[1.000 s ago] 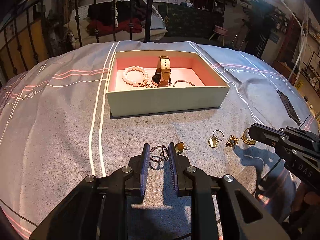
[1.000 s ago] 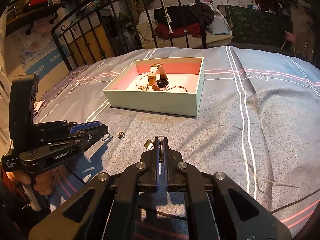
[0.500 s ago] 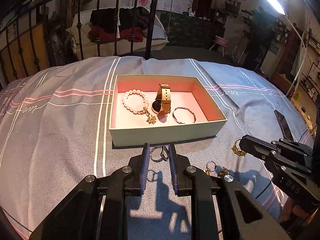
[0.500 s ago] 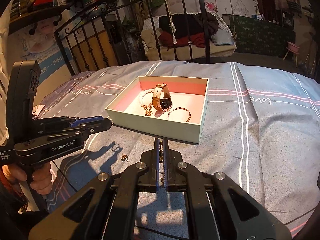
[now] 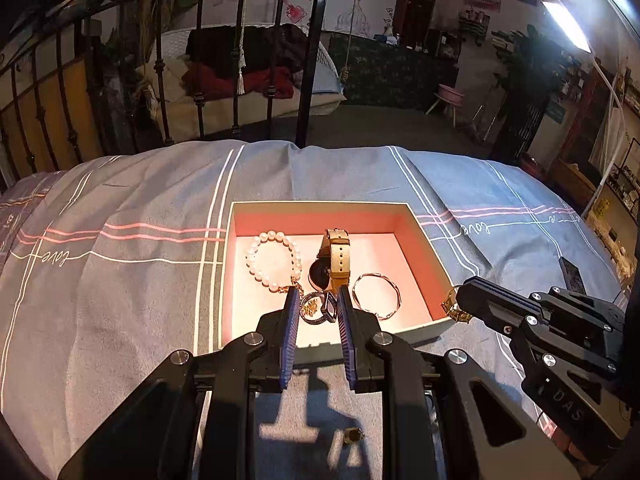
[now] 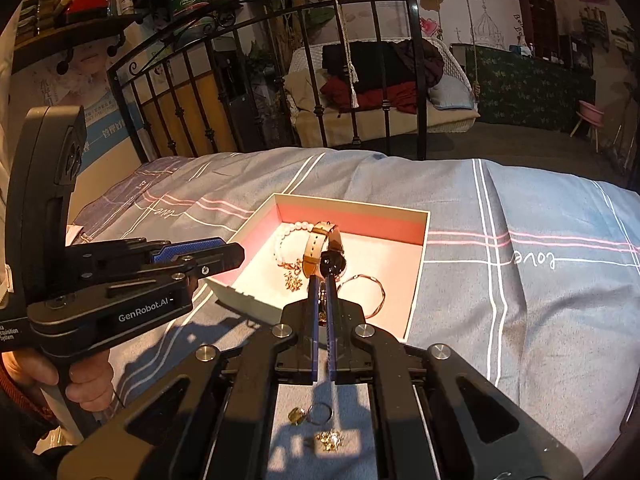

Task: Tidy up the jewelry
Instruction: 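Carry the silver ring and gold earring cluster into the box with both grippers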

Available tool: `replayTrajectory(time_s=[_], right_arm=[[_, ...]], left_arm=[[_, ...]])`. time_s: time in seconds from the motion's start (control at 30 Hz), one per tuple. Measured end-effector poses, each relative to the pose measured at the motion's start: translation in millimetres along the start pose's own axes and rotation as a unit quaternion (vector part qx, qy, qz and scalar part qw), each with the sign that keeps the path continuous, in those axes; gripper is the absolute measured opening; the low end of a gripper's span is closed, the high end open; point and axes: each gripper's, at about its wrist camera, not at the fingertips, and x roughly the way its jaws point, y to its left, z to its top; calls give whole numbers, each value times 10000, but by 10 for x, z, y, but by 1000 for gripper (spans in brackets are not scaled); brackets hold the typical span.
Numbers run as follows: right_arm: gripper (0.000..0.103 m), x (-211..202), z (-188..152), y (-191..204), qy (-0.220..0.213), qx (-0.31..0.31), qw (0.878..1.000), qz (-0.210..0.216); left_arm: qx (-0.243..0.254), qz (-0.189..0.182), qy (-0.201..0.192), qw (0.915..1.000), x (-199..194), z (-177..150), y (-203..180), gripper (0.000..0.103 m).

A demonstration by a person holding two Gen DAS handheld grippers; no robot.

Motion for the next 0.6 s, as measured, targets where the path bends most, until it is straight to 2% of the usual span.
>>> replayTrajectory(time_s=[0.2,0.6], right_arm=[[4,303,206,-36,168,-7,9998,-105],[4,700,131,-132,584,56,9980,-255]], left_arm=[[-195,42,248,9995,260,148,47,19],[-265,87,559,9980,566,234,98,19]])
